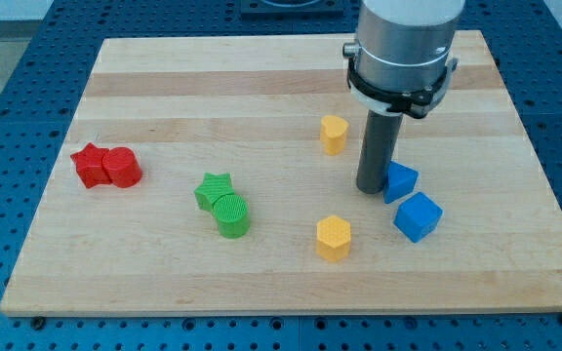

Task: Push the blue triangle into the blue cube

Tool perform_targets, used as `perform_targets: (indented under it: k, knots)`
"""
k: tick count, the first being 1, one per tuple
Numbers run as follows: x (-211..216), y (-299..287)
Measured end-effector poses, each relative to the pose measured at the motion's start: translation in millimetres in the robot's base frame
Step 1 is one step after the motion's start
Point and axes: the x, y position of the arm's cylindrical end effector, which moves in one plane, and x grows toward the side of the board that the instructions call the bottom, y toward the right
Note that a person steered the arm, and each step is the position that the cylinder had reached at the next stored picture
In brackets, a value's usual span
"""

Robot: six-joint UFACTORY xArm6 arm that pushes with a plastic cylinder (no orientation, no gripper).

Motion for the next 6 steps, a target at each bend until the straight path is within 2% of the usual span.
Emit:
perform_targets:
  k: [1, 2, 5, 6]
  knots:
    - [-5, -1]
    - [-45, -4]
    - [-46, 30]
    - [-27, 31]
